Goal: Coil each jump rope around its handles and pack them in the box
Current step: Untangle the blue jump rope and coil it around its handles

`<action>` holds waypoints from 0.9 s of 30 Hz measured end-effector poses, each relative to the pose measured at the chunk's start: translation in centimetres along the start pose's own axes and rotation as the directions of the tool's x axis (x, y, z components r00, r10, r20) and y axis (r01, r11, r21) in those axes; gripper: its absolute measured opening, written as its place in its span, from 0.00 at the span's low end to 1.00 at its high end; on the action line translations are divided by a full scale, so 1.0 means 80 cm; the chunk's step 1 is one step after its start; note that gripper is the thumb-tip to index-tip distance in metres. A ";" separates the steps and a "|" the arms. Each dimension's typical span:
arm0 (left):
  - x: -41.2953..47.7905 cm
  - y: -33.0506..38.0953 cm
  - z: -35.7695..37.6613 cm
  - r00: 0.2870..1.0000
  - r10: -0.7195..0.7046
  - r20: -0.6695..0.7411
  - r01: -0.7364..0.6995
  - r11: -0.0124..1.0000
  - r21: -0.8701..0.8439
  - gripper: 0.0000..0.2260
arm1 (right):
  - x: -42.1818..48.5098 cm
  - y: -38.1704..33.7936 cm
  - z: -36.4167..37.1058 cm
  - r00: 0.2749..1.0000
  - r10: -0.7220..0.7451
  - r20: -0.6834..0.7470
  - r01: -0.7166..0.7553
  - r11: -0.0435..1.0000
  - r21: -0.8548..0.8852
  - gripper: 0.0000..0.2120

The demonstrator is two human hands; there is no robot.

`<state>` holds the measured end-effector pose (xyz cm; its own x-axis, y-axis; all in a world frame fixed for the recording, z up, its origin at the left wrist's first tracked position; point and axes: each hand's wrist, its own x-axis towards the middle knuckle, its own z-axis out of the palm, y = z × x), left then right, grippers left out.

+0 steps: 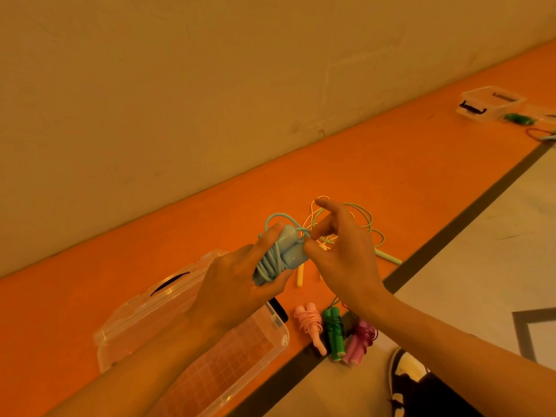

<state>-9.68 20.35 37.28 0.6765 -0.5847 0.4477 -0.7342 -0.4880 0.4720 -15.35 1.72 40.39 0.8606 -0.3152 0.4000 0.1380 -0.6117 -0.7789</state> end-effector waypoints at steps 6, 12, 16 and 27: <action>0.004 -0.012 -0.011 0.998 -0.050 0.023 0.051 0.998 -0.045 0.34 | 0.018 0.008 -0.015 0.986 -0.157 0.056 0.163 0.978 -0.129 0.25; -0.002 -0.019 -0.016 0.975 -0.133 0.178 0.177 0.950 -0.256 0.34 | 0.031 0.024 -0.022 0.966 -0.129 0.223 0.117 0.991 0.063 0.25; -0.003 -0.017 -0.017 0.965 -0.125 0.231 0.189 0.942 -0.279 0.32 | 0.039 0.037 -0.033 0.938 -0.188 0.293 0.206 0.978 -0.032 0.22; 0.000 -0.010 -0.014 0.965 -0.122 0.231 0.181 0.949 -0.257 0.31 | 0.052 0.031 -0.051 0.933 -0.218 0.286 0.229 0.974 -0.003 0.24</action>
<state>-9.01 21.49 37.73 0.7292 -0.6546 0.1991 -0.5593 -0.4026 0.7247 -13.45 -4.07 42.07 0.9130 0.0471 0.4051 0.3299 -0.6694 -0.6656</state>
